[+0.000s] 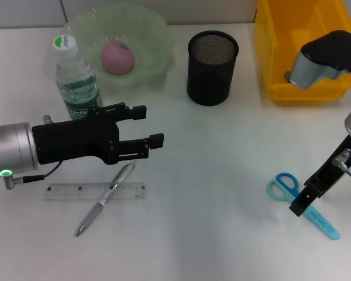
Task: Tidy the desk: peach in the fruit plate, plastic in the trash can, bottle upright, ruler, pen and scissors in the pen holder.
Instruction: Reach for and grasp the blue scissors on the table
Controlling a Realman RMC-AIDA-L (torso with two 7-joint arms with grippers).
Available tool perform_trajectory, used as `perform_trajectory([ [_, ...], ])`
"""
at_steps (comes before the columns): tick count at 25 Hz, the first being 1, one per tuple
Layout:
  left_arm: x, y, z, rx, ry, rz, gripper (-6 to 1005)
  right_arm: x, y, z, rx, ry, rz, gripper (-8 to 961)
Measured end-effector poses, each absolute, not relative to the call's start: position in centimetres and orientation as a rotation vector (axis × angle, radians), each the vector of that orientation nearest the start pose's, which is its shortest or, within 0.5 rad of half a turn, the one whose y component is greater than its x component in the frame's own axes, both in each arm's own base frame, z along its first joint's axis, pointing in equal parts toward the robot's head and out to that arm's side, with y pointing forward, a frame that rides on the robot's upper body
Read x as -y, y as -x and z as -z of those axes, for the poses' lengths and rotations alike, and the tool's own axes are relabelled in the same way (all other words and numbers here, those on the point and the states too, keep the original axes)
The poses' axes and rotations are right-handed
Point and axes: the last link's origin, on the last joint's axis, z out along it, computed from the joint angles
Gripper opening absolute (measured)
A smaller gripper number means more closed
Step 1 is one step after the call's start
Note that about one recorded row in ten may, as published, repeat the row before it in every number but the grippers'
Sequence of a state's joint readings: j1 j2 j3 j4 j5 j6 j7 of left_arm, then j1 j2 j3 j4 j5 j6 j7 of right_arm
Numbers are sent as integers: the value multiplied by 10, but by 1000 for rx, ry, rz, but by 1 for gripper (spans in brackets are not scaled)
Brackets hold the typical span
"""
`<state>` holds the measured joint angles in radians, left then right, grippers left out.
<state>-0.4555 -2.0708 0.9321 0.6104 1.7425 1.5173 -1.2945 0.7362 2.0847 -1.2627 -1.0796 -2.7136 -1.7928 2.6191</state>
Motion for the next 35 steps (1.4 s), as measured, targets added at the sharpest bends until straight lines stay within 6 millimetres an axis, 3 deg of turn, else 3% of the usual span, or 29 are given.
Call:
perform_trajectory([
  [35,-321,260,19,538,2698,781,785,-343,-206,19,-1225,2532,885,732],
])
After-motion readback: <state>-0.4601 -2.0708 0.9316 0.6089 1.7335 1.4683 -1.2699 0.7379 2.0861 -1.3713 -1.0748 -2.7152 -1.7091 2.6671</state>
